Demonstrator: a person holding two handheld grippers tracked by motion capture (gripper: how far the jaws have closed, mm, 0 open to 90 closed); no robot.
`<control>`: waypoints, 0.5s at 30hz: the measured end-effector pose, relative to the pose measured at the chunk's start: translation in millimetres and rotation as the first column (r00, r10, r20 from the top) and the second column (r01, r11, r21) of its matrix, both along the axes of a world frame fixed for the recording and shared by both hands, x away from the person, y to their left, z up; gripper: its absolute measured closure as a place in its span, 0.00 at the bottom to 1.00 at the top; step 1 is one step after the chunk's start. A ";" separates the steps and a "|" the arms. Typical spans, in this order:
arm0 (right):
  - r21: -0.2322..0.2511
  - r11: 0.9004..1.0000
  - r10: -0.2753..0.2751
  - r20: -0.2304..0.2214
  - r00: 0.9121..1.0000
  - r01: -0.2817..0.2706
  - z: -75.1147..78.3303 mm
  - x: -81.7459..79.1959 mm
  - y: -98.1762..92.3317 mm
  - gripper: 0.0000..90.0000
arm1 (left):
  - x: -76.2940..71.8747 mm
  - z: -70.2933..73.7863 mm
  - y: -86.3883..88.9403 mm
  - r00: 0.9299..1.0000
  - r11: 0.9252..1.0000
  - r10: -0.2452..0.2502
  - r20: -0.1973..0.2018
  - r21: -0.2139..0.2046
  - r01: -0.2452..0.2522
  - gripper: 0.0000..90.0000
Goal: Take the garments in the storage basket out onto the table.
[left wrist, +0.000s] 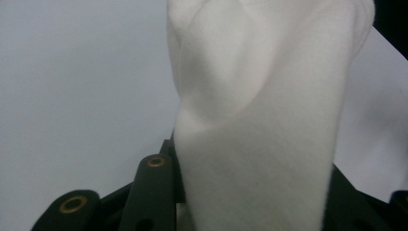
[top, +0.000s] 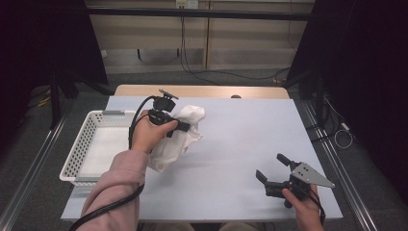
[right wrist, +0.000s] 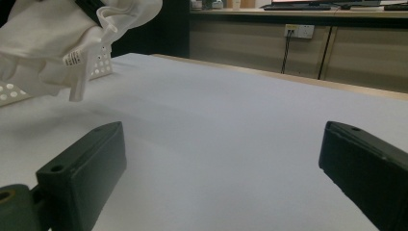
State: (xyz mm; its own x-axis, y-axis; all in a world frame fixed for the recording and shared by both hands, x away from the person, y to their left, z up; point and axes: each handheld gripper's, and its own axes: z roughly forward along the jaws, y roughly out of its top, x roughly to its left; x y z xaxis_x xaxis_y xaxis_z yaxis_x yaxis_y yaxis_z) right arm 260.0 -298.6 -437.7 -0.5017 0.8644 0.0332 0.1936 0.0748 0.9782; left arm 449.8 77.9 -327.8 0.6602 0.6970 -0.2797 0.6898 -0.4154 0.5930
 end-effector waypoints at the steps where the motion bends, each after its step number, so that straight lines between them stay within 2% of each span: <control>1: 0.000 1.000 0.001 0.000 1.000 -0.001 0.0 0.1 0.1 0.03 | -0.1 -1.5 -1.0 1.000 1.000 0.001 0.004 0.006 -0.001 0.71; 2: 0.003 1.000 0.001 -0.001 1.000 -0.001 0.0 0.0 0.3 0.03 | -0.1 -2.6 -1.7 1.000 1.000 0.000 -0.006 0.002 0.000 0.71; 15: 0.002 1.000 0.006 -0.001 1.000 -0.006 0.0 0.1 0.5 0.03 | -2.5 -14.1 -11.7 1.000 1.000 -0.006 0.008 -0.010 0.006 0.70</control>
